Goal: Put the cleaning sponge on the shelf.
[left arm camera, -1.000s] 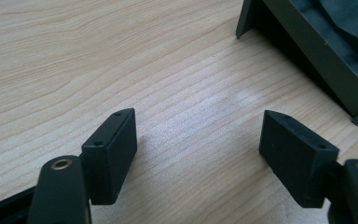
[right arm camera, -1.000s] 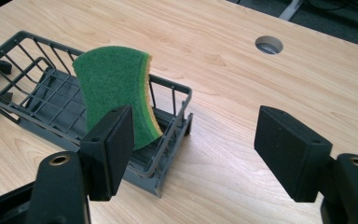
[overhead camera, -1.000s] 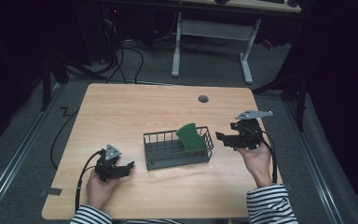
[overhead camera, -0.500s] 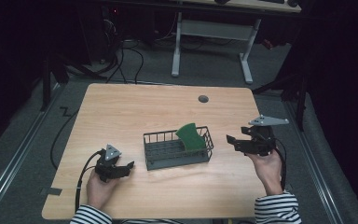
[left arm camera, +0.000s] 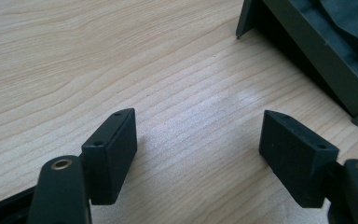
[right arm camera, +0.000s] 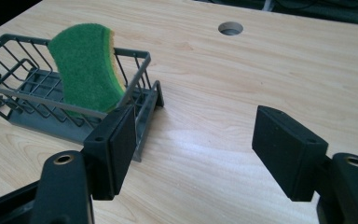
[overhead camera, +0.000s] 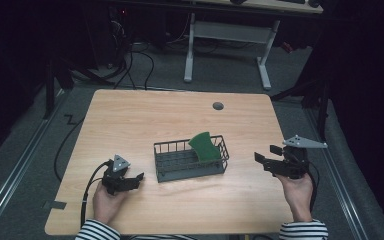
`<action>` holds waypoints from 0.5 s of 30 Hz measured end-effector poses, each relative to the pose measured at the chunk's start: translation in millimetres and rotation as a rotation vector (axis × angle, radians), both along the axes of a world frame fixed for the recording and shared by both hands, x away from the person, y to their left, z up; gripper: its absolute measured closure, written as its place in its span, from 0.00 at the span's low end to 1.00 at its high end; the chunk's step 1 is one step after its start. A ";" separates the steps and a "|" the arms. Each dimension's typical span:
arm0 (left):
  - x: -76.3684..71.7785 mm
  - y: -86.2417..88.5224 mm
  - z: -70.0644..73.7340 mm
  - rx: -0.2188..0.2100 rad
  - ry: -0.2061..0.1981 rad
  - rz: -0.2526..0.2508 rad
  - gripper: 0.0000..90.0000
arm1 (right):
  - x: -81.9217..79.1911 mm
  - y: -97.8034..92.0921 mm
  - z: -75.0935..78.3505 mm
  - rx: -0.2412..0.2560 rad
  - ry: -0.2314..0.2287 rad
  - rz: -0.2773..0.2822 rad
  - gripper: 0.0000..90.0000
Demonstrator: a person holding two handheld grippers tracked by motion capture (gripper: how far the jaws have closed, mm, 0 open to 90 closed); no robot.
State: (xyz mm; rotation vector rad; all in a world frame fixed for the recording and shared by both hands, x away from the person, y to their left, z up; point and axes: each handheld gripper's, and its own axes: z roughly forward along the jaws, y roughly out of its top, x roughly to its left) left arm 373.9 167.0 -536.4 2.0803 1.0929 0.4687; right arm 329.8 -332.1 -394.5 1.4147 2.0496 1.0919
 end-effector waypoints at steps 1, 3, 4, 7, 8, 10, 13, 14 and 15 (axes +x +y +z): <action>0.0 0.0 0.0 0.000 0.000 0.000 0.31 | -1.0 -2.1 -2.5 0.007 0.003 -0.005 0.34; 0.0 0.0 0.0 0.000 0.000 0.000 0.31 | -2.7 -6.0 -7.6 0.023 0.002 -0.012 0.34; 0.0 0.0 0.0 0.000 0.000 0.000 0.31 | -3.3 -7.5 -10.0 0.031 0.002 -0.015 0.34; 0.0 0.0 0.0 0.000 0.000 0.000 0.31 | -5.8 -9.6 -16.7 0.047 0.007 -0.024 0.34; 0.0 0.0 0.0 0.000 0.000 0.000 0.31 | -6.3 -9.9 -19.4 0.050 0.006 -0.025 0.34; 0.0 0.0 0.0 0.000 0.000 0.000 0.31 | -6.9 -10.3 -24.9 0.056 0.011 -0.023 0.34; 0.0 0.0 0.0 0.000 0.000 0.000 0.31 | -7.5 -10.9 -32.9 0.066 0.016 -0.026 0.34; 0.0 0.0 0.0 0.000 0.000 0.000 0.31 | -7.9 -10.9 -35.0 0.066 0.020 -0.029 0.35; 0.0 0.0 0.0 0.000 0.000 0.000 0.31 | -8.2 -10.7 -37.1 0.071 0.020 -0.031 0.35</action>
